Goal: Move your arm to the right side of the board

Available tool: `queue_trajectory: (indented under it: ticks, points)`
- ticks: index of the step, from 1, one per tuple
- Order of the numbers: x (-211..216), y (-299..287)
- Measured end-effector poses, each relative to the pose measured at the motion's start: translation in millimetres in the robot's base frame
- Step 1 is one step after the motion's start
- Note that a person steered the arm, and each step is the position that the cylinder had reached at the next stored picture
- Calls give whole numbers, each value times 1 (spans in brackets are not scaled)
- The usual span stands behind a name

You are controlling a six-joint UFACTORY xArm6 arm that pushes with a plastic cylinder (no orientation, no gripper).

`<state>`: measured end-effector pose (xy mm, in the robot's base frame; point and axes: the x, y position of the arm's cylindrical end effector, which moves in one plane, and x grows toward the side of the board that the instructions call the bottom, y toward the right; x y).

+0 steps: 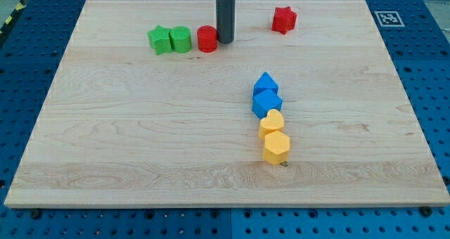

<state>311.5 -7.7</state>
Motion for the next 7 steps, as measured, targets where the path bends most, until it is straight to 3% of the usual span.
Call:
queue_trajectory:
  ticks: [3, 5, 6, 7]
  points:
    - [0, -7]
    - [0, 60]
    - [2, 124]
    - [2, 129]
